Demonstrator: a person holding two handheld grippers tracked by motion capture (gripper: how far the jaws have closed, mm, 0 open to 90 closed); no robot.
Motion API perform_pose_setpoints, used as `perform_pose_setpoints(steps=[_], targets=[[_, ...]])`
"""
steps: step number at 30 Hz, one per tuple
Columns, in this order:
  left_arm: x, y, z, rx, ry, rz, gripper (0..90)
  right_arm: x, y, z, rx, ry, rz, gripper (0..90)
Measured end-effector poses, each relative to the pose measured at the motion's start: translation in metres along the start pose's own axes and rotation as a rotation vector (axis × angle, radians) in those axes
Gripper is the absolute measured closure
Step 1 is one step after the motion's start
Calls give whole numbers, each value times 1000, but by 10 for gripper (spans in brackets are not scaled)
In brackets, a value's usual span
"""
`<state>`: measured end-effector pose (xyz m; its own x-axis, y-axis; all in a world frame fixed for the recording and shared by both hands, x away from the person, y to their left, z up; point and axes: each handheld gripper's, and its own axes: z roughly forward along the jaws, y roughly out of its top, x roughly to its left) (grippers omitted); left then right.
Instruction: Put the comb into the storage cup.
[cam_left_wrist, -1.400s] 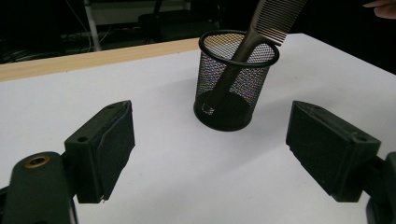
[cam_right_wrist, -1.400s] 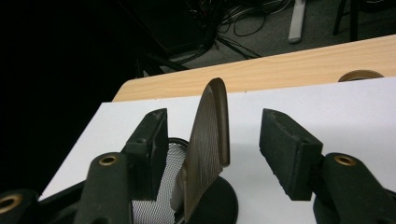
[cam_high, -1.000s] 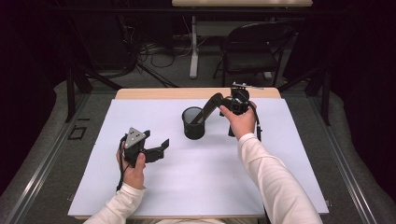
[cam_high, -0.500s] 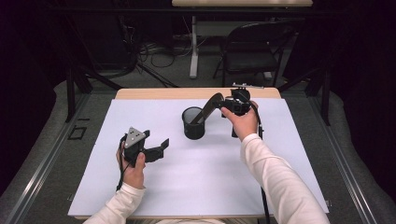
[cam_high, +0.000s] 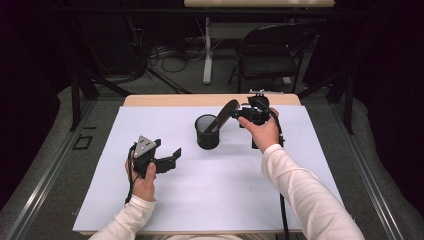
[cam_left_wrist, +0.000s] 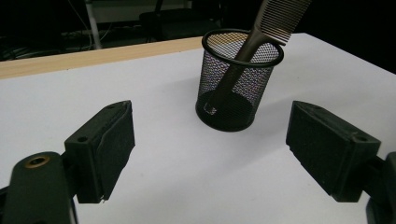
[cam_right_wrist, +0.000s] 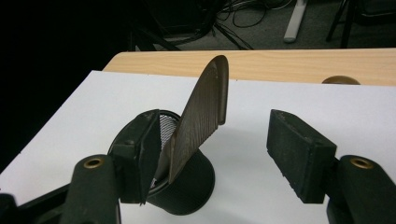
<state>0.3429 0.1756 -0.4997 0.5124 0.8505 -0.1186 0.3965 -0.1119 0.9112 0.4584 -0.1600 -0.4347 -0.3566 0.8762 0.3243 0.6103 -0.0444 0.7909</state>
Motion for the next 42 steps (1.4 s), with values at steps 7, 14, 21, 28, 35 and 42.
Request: perform_pose_setpoints(steps=[7, 14, 21, 28, 35, 42], targets=[[1, 0, -1, 0, 6, -3, 157, 3, 0, -11, 9, -14, -37, 351], [1, 2, -4, -10, -2, 5, 157, 7, 0, -23, 23, -11, -77, 351], [1, 3, -6, -15, -5, 11, 157, 8, 0, -32, 48, 0, -116, 346], [1, 3, -6, -15, -10, 12, 157, 5, 2, -39, 28, -24, -169, 318], [0, 3, -6, -13, -10, 18, 157, 3, 6, -46, -11, -11, -203, 297], [1, 3, -7, -20, -11, 19, 157, 3, 6, -47, 13, -25, -205, 262]])
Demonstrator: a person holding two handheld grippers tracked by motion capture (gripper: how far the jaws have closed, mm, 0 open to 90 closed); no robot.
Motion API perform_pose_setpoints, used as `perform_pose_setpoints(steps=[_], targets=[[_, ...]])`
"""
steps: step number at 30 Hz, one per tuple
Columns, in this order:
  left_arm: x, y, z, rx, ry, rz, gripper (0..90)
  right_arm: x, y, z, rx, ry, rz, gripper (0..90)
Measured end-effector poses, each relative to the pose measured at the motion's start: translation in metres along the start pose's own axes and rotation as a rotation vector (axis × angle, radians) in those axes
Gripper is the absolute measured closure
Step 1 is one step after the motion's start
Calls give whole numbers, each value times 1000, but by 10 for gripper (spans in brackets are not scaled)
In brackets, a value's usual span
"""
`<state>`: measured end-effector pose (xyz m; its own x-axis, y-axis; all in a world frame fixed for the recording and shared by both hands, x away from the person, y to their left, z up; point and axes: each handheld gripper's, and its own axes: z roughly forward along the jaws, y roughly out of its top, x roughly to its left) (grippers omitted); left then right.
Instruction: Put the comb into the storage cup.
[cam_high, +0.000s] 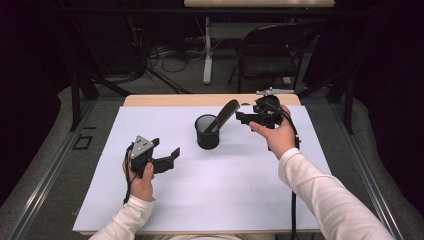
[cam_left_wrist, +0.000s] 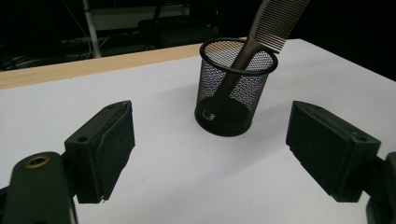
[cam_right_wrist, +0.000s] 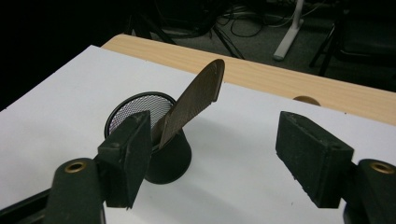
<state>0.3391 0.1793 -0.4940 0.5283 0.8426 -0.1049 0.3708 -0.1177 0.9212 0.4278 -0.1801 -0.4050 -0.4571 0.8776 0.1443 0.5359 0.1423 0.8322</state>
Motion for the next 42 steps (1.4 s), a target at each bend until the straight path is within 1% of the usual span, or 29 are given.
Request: perform_pose_setpoints(steps=[3, 6, 8, 12, 15, 17, 18, 20, 23, 25, 28, 31, 33, 34, 36, 42], targets=[[0, 0, 0, 2, 2, 1, 157, 0, 0, 0, 3, -4, -11, 255], [0, 0, -1, 1, 2, 6, 157, 0, -1, -1, -1, -13, -25, 219], [1, 0, -1, -1, 4, 1, 157, 0, -2, -2, -6, -16, -29, 191], [0, 0, -1, 1, 3, 7, 157, -1, -4, -2, 1, -15, -25, 149], [-1, 0, -1, 3, 2, 7, 157, -3, -6, -1, 9, -30, -31, 144], [0, 0, -1, 3, 2, 7, 157, -4, -6, -2, 15, -24, -19, 138], [0, 0, -1, 3, 1, 9, 156, -4, -5, -2, 18, -19, -10, 122], [1, 0, -1, 4, 0, 7, 157, -4, -5, -2, 28, -8, -1, 61], [1, 0, -1, 4, 0, 5, 157, -4, -6, -2, 30, -10, -5, 30], [1, 1, -2, 3, 1, 9, 157, -4, -6, -2, 43, -6, -10, 0], [0, 1, -3, 3, 0, 9, 157, -3, -7, -2, 56, 5, -16, 0], [0, 1, -4, -1, -2, 10, 157, 0, -8, -1, 57, -3, -20, 0], [-1, 1, -5, -3, -4, 11, 157, 1, -9, -1, 62, -8, -33, 0], [-1, 1, -5, -4, -3, 11, 157, 3, -9, -1, 67, -9, -48, 0], [-1, 1, -6, -3, -3, 11, 157, 4, -10, -1, 71, 0, -65, 0], [-1, 1, -6, -3, -6, 13, 157, 7, -10, -2, 67, 1, -73, 0]])
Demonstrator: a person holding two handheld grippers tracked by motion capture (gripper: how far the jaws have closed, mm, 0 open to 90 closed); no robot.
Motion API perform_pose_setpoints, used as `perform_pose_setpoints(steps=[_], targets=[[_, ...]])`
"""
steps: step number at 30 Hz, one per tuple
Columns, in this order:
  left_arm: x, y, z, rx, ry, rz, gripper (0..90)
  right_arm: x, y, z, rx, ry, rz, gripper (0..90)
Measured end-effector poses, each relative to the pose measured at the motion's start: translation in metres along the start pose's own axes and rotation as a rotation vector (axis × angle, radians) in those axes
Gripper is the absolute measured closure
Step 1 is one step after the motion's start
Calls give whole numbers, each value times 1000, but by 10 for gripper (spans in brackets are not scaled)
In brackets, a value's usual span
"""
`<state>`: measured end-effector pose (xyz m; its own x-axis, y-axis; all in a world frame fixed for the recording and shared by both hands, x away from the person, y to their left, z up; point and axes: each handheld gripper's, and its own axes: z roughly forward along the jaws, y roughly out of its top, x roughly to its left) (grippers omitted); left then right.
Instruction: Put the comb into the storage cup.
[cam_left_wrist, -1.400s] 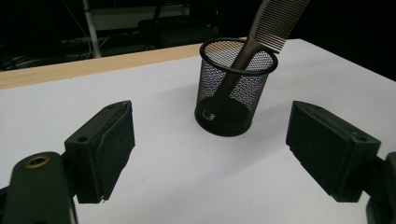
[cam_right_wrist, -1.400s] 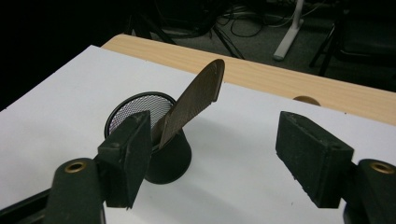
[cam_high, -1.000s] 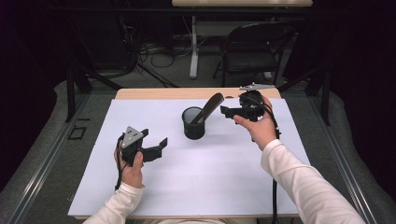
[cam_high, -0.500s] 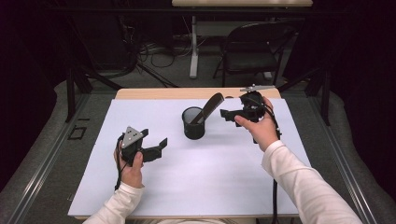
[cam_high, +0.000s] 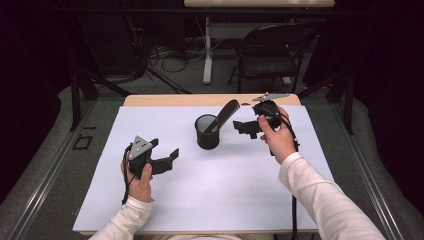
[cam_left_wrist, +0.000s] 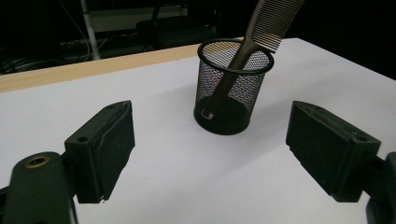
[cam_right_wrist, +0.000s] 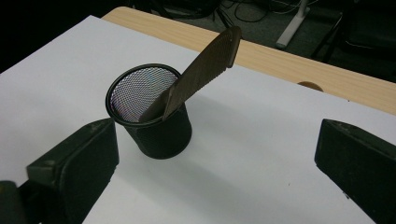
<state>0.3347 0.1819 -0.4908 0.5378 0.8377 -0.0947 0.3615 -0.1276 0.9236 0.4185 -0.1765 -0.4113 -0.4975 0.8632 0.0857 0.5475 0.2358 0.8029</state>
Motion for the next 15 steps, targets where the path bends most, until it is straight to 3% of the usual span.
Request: perform_pose_setpoints(steps=[5, 8, 15], targets=[[0, 0, 0, 2, -7, 2, 157, 0, 0, -2, -4, -1, -5, 0], [0, 0, 0, 5, -13, 3, 157, 1, -1, -6, -28, -24, -33, 0], [0, 1, -2, 8, -34, 10, 157, 5, -3, -11, -24, -6, -40, 0]])
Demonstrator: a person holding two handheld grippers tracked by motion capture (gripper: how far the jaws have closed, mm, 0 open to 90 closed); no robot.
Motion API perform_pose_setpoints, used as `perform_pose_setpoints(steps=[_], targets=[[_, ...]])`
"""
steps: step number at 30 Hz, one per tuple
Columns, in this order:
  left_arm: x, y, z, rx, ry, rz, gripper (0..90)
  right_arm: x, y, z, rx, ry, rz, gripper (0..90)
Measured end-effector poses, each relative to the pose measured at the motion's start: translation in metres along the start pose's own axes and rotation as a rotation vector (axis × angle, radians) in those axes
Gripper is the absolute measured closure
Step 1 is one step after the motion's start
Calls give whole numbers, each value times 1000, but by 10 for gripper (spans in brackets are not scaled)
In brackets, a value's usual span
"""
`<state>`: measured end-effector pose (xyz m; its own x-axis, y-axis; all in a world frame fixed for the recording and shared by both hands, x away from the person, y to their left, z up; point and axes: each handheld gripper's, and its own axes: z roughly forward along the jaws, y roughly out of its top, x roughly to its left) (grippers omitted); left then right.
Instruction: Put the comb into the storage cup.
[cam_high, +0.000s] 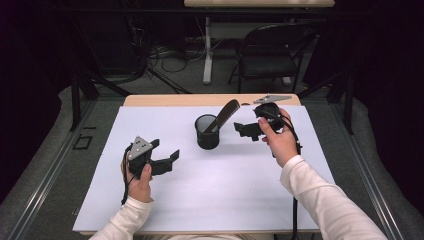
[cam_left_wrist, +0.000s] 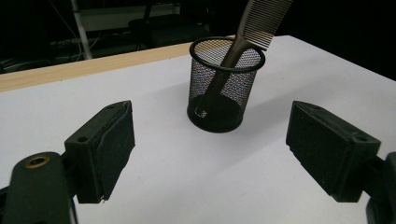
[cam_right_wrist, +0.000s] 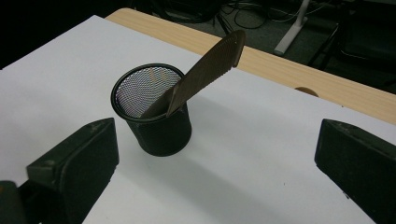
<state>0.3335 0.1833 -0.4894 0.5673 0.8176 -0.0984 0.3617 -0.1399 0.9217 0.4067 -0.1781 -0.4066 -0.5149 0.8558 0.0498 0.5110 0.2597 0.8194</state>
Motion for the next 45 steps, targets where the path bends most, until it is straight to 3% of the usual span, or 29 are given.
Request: perform_pose_setpoints(steps=[17, 30, 38, 45], targets=[[0, 7, -10, 6, -41, 10, 157, 4, -18, -21, -50, 21, 20, 0], [0, 12, -20, 22, -68, 34, 157, 15, -37, -34, -47, 47, -15, 0], [7, 5, -34, 17, -52, 30, 157, 14, -59, -35, -57, 53, -7, 0], [13, -7, -43, 21, -46, 22, 157, 7, -79, -38, -74, 50, 34, 0]])
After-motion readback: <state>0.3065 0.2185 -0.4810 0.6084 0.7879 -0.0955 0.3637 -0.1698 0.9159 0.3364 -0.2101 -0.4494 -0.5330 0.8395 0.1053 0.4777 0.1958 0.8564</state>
